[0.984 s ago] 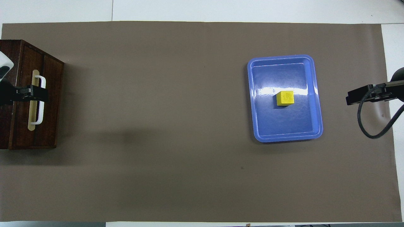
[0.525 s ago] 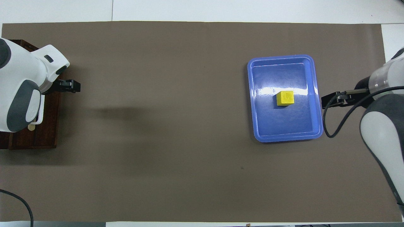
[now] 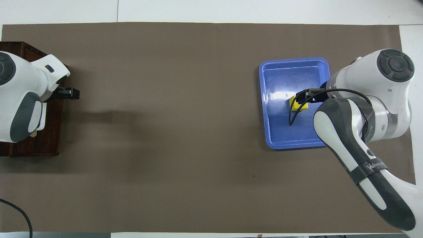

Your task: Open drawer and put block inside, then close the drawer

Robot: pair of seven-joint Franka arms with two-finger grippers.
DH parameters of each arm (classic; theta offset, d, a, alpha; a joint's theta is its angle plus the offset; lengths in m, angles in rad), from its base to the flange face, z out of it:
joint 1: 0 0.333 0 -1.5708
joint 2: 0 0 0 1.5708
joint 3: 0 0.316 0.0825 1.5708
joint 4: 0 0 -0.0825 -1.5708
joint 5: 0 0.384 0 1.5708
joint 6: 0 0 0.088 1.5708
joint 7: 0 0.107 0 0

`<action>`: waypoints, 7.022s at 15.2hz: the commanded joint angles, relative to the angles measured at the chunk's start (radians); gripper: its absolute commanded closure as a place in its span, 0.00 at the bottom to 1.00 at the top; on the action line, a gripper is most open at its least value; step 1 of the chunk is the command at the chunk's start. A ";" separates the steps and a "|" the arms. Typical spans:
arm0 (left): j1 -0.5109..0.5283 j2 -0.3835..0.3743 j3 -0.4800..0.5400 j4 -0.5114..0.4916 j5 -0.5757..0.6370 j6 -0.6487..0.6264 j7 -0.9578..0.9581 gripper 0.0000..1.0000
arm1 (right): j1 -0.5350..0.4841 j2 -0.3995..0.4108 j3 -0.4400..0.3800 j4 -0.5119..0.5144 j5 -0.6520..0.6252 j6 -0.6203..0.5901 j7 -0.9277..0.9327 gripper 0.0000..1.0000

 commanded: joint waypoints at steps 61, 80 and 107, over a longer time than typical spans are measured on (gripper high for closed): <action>-0.359 -0.069 -0.019 0.164 -0.486 -0.219 -1.475 0.00 | -0.309 0.139 0.003 -0.074 0.855 -0.109 -2.446 0.00; -0.361 -0.081 -0.019 0.116 -0.485 -0.194 -1.471 0.00 | -0.224 0.271 -0.006 0.400 0.388 -0.034 -0.550 0.00; -0.371 -0.089 -0.019 0.090 -0.483 -0.196 -1.461 0.00 | -0.190 0.364 -0.046 0.465 0.522 -0.289 1.095 0.00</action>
